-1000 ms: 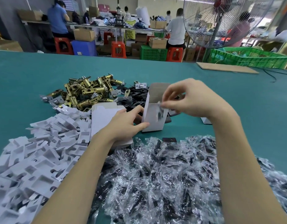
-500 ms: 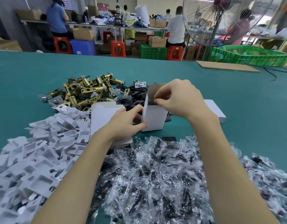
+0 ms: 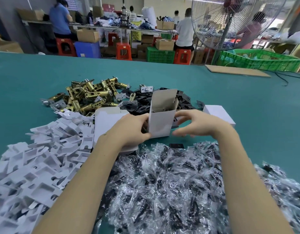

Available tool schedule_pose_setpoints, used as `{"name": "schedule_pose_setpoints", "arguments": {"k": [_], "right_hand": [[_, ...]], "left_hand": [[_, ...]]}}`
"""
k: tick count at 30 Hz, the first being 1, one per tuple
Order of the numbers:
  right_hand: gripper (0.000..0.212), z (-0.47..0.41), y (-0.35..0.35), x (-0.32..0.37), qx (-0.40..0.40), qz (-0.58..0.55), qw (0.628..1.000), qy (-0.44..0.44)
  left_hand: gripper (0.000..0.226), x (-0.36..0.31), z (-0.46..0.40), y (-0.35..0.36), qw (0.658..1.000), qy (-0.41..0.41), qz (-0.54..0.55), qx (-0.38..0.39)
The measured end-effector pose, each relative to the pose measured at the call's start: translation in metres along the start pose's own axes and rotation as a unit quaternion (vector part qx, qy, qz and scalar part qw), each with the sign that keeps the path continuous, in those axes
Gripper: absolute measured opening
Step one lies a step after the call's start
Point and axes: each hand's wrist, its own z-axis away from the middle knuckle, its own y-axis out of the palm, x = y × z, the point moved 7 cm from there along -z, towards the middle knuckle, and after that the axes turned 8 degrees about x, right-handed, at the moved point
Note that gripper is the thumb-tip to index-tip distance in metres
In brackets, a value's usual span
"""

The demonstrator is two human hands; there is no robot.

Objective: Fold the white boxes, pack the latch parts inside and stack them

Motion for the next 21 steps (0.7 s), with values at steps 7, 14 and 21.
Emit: {"name": "schedule_pose_setpoints", "arguments": {"k": [7,14,21], "right_hand": [[0.046,-0.023,0.017,0.006,-0.017,-0.047,0.998,-0.041],[0.043,-0.022,0.018,0.009,-0.006,-0.162,0.986,-0.044],[0.039,-0.016,0.011,0.012,0.004,-0.322,0.940,-0.117]], "left_hand": [[0.050,0.001,-0.001,-0.004,1.000,0.007,0.024,-0.006],[0.051,0.005,-0.003,-0.006,0.989,0.033,0.143,-0.009],[0.037,0.004,-0.002,-0.021,0.950,0.052,0.303,-0.062]]}}
